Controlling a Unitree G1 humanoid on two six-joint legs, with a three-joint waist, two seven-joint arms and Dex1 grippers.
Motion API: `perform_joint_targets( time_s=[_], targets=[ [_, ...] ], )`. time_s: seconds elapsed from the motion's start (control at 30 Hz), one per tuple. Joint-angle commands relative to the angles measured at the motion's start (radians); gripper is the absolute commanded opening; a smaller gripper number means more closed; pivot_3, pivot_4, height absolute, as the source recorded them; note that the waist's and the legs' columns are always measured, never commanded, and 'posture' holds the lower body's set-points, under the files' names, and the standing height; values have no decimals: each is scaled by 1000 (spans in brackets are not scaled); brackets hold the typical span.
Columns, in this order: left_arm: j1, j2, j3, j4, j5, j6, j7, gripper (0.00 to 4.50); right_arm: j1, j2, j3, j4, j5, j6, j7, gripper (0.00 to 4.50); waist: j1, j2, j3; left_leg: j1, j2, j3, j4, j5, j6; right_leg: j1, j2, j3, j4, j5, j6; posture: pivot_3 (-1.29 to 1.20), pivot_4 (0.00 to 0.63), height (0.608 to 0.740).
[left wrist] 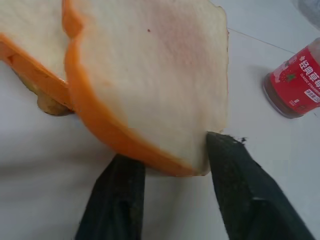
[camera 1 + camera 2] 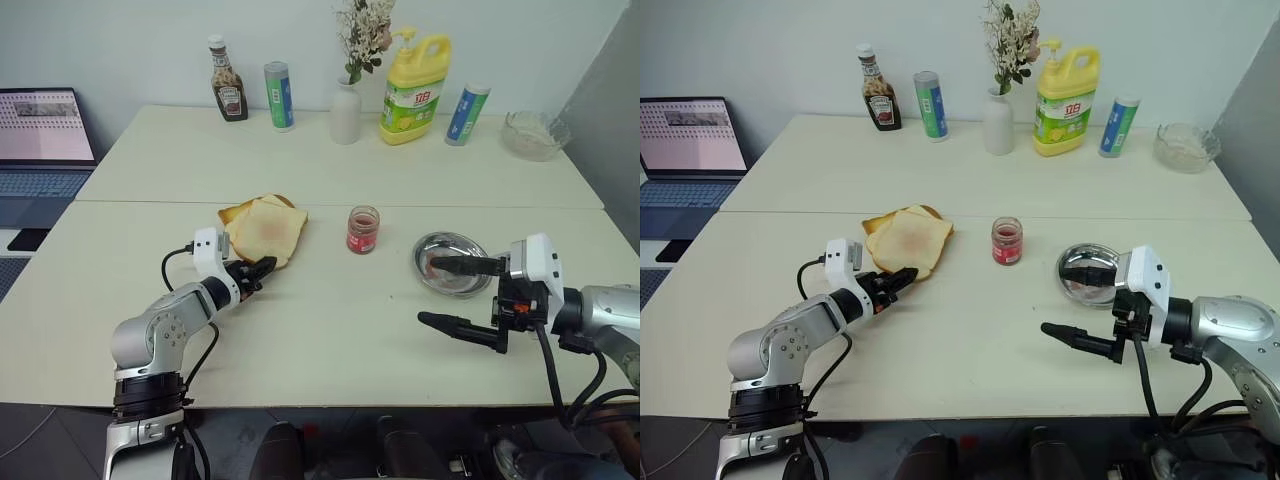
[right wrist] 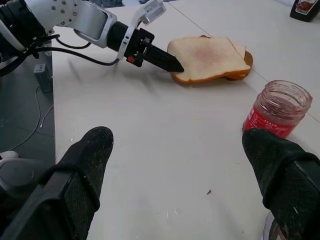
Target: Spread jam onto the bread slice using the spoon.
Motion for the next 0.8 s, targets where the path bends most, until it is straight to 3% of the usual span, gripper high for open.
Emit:
perform_joint_targets(
  time_s=[0.03, 0.1, 0.57, 0.8],
  targets=[
    [7, -5, 11, -32, -12, -6, 9, 634, 10, -11, -43, -34, 12, -10, 2, 4500, 0, 0, 0, 0, 0, 0, 0, 0, 0, 0, 0, 0, 0, 0, 0, 0, 150, 740],
    [11, -5, 12, -37, -17, -4, 7, 14, 18, -17, -40, -33, 9, -8, 9, 4500, 0, 0, 0, 0, 0, 0, 0, 0, 0, 0, 0, 0, 0, 0, 0, 0, 150, 740],
    [48, 39, 16, -94, -81, 8, -64, 14, 27, -30, -9, 16, -72, -70, 40, 4500, -1, 0, 0, 0, 0, 0, 0, 0, 0, 0, 0, 0, 0, -1, 1, 0, 150, 740],
    [99, 115, 2, -202, -220, 76, -236, 14, 44, -37, -31, 44, -109, -85, 43, 4500, -1, 0, 0, 0, 0, 0, 0, 0, 0, 0, 0, 0, 0, -1, 1, 0, 150, 740]
  ],
)
